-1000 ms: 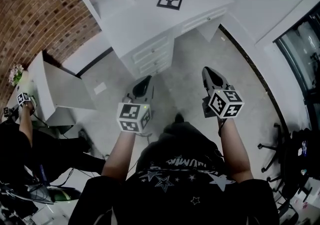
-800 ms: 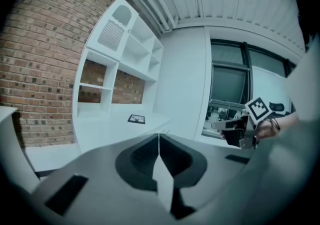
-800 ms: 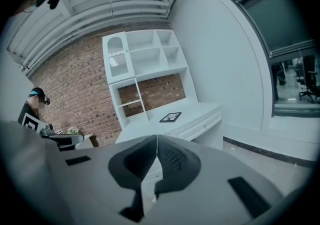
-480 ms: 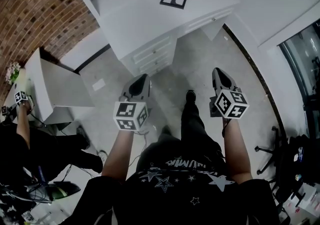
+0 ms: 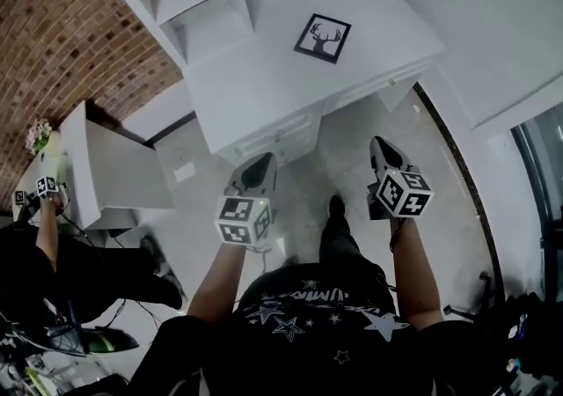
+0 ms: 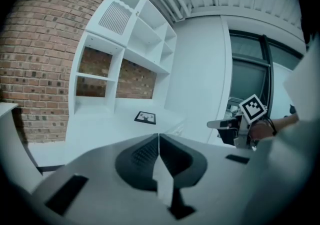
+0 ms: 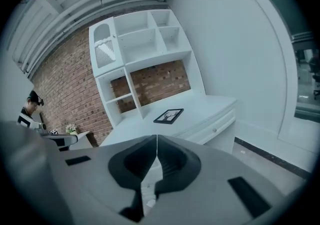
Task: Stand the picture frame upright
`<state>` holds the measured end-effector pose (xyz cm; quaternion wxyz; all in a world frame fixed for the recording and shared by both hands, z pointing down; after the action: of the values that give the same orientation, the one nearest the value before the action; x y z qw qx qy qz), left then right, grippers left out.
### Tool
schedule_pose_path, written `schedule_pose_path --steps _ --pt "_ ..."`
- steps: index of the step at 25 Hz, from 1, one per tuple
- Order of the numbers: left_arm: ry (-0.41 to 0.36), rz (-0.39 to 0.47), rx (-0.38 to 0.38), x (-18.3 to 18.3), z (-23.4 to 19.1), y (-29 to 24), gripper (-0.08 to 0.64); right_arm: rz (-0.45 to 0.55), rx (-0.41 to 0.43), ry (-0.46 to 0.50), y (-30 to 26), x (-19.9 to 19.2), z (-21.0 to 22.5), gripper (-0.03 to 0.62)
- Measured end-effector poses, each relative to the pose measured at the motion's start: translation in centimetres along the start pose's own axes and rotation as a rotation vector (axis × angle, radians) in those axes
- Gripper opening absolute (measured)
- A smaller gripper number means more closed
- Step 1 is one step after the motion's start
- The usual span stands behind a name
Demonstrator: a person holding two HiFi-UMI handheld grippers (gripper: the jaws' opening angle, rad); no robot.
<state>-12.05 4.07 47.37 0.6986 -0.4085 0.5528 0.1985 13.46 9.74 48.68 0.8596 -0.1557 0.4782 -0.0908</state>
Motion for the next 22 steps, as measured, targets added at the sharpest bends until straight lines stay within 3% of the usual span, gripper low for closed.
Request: schedule_pose_path --steps 11,22 --pt "0.012 -0.094 0.067 2.8 0.4 -10.3 0.02 -0.137 0.077 -0.026 -9.1 4.6 5.8 0.015" --pt "0.061 -0.141 0.133 3.3 0.3 -16.7 0.02 -0.249 0.152 -0.026 -15.2 5.1 7.9 0.015"
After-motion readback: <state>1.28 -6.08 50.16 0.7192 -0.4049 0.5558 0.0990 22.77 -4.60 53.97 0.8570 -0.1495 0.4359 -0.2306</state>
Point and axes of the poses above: the fingertips, and each gripper's own axes: y backward along the fingers, z to its right, x out of its top, the point moved 2 cm from there along y, backward along the fingers, and after that the axes turned 13 degrees about -y, right-handed, at the moved point
